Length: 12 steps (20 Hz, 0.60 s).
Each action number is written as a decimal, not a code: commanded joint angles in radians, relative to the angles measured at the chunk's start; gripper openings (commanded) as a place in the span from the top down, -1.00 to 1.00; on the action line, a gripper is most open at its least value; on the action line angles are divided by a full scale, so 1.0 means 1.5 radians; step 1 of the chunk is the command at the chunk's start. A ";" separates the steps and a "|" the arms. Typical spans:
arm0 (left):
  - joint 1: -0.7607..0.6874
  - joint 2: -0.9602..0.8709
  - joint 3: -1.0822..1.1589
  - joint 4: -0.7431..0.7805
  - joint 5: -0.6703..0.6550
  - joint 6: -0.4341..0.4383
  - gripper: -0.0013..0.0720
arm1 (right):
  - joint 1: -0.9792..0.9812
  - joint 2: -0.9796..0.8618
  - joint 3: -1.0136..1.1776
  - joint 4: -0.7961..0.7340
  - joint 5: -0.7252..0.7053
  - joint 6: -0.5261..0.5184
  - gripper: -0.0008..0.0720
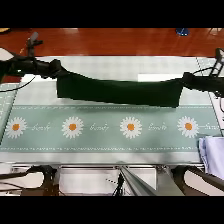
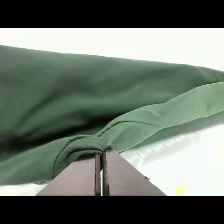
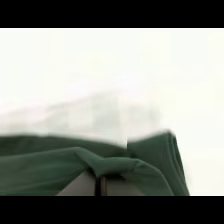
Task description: Fold the shirts.
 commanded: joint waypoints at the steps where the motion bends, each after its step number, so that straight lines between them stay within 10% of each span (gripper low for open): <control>1: -0.002 -0.117 0.066 -0.003 0.001 -0.019 0.90 | 0.041 -0.069 0.002 0.001 -0.120 -0.001 0.92; 7: 0.018 -0.201 0.106 -0.003 0.001 -0.051 0.76 | 0.041 -0.118 0.002 -0.168 -0.077 0.031 0.92; 9: 0.028 -0.201 0.108 -0.003 -0.003 -0.050 -0.21 | 0.041 -0.117 0.002 -0.212 -0.063 0.032 0.83; 11: 0.043 -0.200 0.116 -0.003 -0.035 -0.050 -0.76 | 0.038 -0.108 0.002 -0.228 -0.056 0.032 -0.25; 12: 0.054 -0.200 0.123 -0.003 -0.060 -0.050 -0.76 | 0.033 -0.099 0.002 -0.244 -0.048 0.032 -0.39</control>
